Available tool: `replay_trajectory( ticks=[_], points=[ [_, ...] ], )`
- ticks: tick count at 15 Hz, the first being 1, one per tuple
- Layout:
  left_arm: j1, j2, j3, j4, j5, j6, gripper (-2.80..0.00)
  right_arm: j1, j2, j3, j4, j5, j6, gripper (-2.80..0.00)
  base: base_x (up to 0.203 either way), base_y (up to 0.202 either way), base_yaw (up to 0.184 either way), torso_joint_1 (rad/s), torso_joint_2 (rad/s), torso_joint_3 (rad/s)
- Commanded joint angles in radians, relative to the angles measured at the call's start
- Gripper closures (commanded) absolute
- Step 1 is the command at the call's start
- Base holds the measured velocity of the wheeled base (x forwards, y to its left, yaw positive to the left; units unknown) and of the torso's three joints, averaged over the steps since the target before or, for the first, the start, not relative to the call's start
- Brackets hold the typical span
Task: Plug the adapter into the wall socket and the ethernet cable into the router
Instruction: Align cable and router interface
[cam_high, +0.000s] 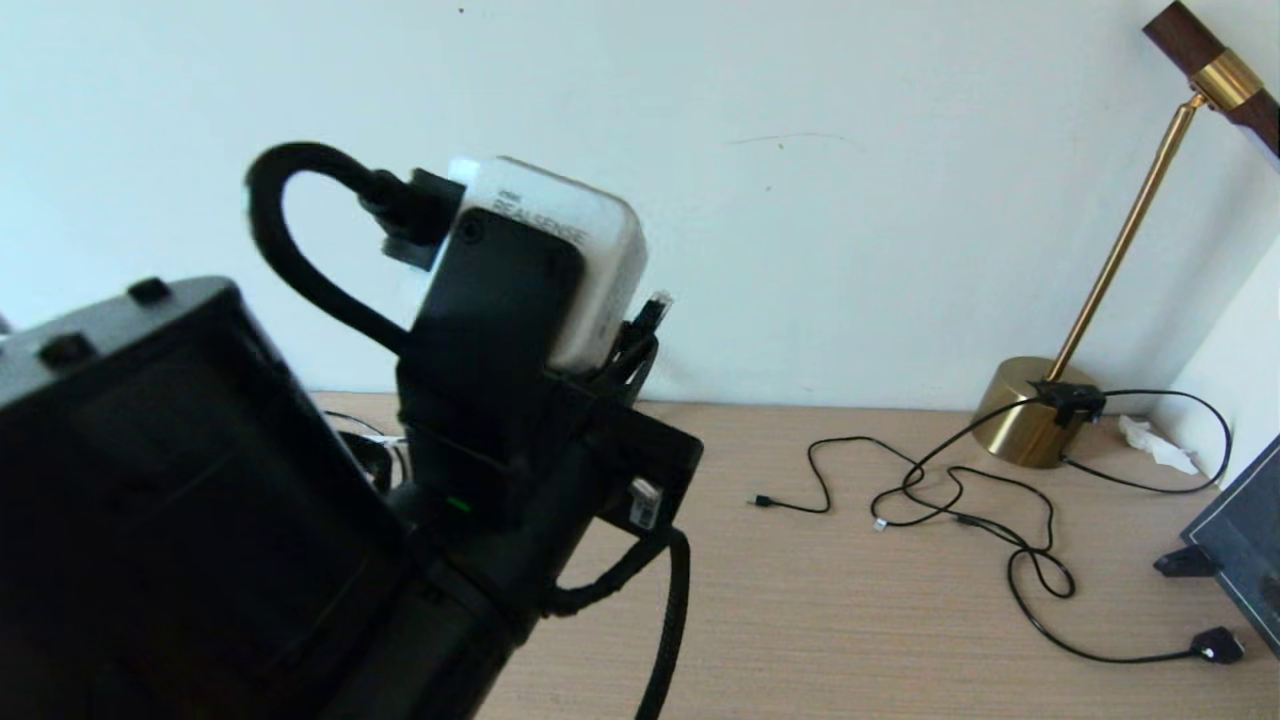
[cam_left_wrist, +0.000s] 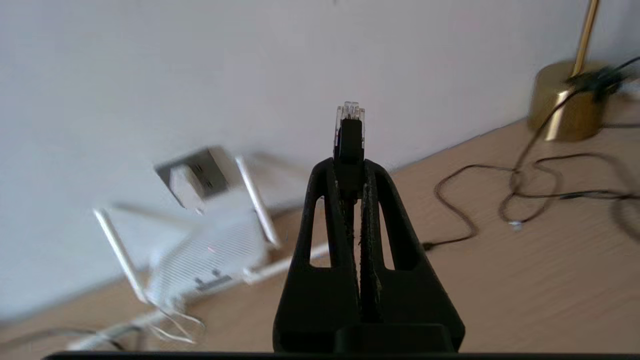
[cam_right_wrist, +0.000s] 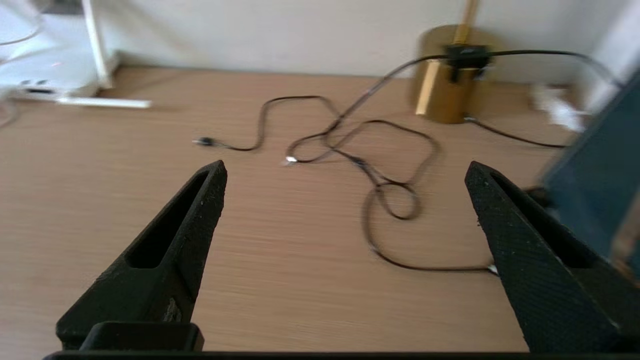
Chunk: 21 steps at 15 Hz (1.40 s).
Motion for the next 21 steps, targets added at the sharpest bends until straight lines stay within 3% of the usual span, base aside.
replay_trajectory(
  ticks=[1, 5, 8, 11, 12, 17, 19, 21],
  points=[
    [0.001, -0.051, -0.003, 0.071, 0.006, -0.118, 0.00, -0.006, -0.187, 0.052, 0.014, -0.016, -0.010, -2.80, 0.000, 0.000, 0.000, 0.000, 0.00, 0.000],
    [-0.001, -0.158, 0.043, 0.321, -0.019, -0.335, 0.00, -0.034, -0.302, 0.185, 0.168, -0.042, -0.050, -2.80, 0.000, 0.000, 0.000, 0.000, 0.00, 0.000],
    [0.005, -0.271, 0.119, 0.511, -0.178, -0.429, 0.00, -0.036, -0.295, 0.285, 0.173, -0.020, -0.092, -2.80, 0.000, 0.000, 0.000, 0.000, 0.00, 0.000],
    [0.039, -0.277, 0.172, 0.566, -0.295, -0.522, 0.00, -0.036, -0.299, 0.289, 0.155, 0.062, -0.098, -2.80, 0.000, 0.000, 0.000, 0.000, 0.00, 0.000],
    [0.042, -0.282, 0.201, 0.574, -0.333, -0.528, 0.00, -0.054, -0.296, 0.292, 0.164, 0.087, -0.099, -2.80, 0.000, 0.000, 0.000, 0.000, 0.00, 0.000],
    [0.188, -0.247, 0.248, 0.577, -0.601, -0.540, 0.00, -0.361, -0.273, 0.285, 0.206, 0.164, -0.171, -2.80, 0.000, 0.000, 0.000, 0.000, 0.00, 0.000],
    [0.239, -0.214, 0.272, 0.570, -0.634, -0.544, 0.00, -0.369, -0.408, 0.283, 0.217, 0.205, -0.174, -2.80, 0.000, 0.000, 0.000, 0.000, 0.00, 0.000],
    [0.309, -0.184, 0.292, 0.572, -0.631, -0.561, 0.00, -0.371, -0.554, 0.285, 0.251, 0.253, -0.127, -2.80, 0.000, 0.000, 0.000, 0.000, 0.00, 0.000]
  ],
)
